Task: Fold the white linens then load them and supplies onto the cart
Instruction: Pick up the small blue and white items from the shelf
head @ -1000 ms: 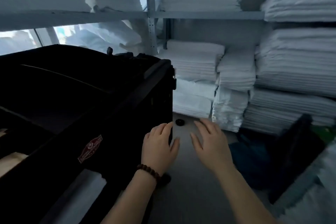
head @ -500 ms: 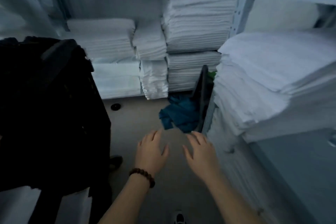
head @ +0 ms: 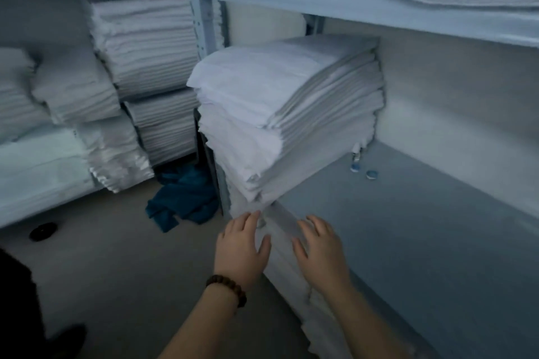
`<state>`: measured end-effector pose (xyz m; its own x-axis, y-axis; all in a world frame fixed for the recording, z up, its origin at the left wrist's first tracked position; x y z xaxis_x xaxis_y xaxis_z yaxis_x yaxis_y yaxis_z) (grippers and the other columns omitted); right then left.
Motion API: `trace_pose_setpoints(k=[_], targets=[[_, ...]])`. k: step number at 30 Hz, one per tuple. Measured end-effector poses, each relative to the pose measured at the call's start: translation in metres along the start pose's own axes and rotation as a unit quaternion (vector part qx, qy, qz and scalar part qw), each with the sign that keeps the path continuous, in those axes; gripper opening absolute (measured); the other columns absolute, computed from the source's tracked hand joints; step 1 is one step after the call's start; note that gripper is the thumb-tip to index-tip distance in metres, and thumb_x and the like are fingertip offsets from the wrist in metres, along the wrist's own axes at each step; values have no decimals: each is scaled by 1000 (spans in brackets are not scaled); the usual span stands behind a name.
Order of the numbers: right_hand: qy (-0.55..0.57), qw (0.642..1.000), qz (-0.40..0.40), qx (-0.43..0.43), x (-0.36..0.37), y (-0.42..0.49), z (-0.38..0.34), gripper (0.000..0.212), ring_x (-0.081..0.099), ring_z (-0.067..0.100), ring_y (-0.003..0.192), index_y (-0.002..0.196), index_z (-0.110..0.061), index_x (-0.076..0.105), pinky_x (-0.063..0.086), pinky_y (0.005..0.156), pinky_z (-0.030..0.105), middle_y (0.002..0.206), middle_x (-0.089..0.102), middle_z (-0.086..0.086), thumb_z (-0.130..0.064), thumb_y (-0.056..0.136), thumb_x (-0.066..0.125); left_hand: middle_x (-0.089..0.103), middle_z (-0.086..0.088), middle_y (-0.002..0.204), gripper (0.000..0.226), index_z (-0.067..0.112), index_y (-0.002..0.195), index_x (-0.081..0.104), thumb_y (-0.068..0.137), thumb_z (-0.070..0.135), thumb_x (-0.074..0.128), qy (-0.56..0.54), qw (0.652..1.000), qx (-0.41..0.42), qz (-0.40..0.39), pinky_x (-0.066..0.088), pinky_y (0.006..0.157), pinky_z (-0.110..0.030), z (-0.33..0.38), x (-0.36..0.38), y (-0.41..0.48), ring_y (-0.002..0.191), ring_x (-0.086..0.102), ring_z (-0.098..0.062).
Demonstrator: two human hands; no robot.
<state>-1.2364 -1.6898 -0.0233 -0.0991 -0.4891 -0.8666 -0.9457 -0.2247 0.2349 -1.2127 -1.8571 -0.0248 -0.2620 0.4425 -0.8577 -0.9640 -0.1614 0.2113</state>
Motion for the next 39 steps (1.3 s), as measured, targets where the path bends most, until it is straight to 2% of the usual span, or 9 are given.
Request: trace_pose_setpoints(k=[6, 10, 15, 22, 29, 32, 35, 39], targets=[[-37, 998, -6, 59, -44, -4, 95, 45, 33, 20, 137, 139, -20, 49, 27, 110, 32, 149, 38, 2, -38, 98, 47, 41, 5, 146, 56, 24, 146, 34, 96, 46, 45, -28, 997, 54, -36, 33, 108, -36, 91, 51, 21, 132, 38, -18], [-40, 995, 4, 93, -64, -8, 141, 44, 33, 20, 137, 138, -21, 50, 27, 110, 31, 149, 39, 0, -38, 98, 46, 38, 5, 148, 57, 26, 148, 31, 96, 47, 43, -31, 995, 73, -56, 26, 111, -33, 135, 81, 30, 134, 35, -17], [-50, 991, 12, 125, -75, -7, 176, 45, 34, 21, 136, 139, -19, 49, 30, 109, 34, 147, 41, 1, -39, 99, 44, 36, 8, 149, 59, 29, 149, 27, 96, 52, 38, -16, 992, 100, -76, 34, 108, -34, 164, 107, 41, 135, 33, -13], [-61, 986, 9, 157, -67, 12, 194, 47, 30, 19, 138, 142, -22, 44, 27, 111, 33, 151, 36, 0, -42, 101, 36, 37, 7, 149, 58, 26, 149, 27, 97, 50, 39, -34, 985, 134, -108, 31, 110, -34, 173, 130, 71, 134, 33, -13], [-89, 973, 24, 210, -44, 50, 193, 46, 24, 15, 140, 145, -28, 36, 22, 110, 29, 154, 27, -5, -43, 101, 33, 36, 6, 149, 59, 26, 149, 28, 96, 50, 41, -21, 974, 177, -138, 28, 112, -38, 147, 142, 134, 136, 32, -15], [-84, 969, 36, 231, -39, 69, 192, 46, 25, 17, 140, 145, -25, 38, 23, 111, 33, 154, 29, -3, -40, 101, 35, 37, 5, 149, 58, 24, 148, 31, 96, 49, 42, -13, 968, 203, -145, 30, 110, -39, 140, 145, 162, 135, 34, -17], [-102, 964, 51, 241, -34, 89, 199, 45, 27, 17, 140, 143, -25, 40, 25, 110, 31, 153, 31, -3, -39, 100, 37, 39, 5, 147, 57, 24, 147, 33, 96, 48, 42, -8, 965, 221, -143, 31, 109, -38, 137, 155, 184, 134, 35, -17], [-102, 962, 71, 242, -20, 116, 225, 44, 34, 23, 136, 139, -19, 47, 30, 108, 35, 148, 39, 4, -34, 98, 46, 39, 4, 148, 57, 25, 147, 32, 96, 48, 43, -9, 961, 238, -139, 28, 111, -37, 139, 184, 209, 135, 33, -17]])
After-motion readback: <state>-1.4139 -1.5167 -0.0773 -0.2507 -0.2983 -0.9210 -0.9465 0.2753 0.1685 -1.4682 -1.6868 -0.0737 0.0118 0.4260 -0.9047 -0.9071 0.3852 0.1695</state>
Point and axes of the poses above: each hand's wrist, its own y-axis towards the middle knuckle, its own x-axis out of the palm, z = x × y, the point moved 7 cm from there along y, towards the middle knuckle
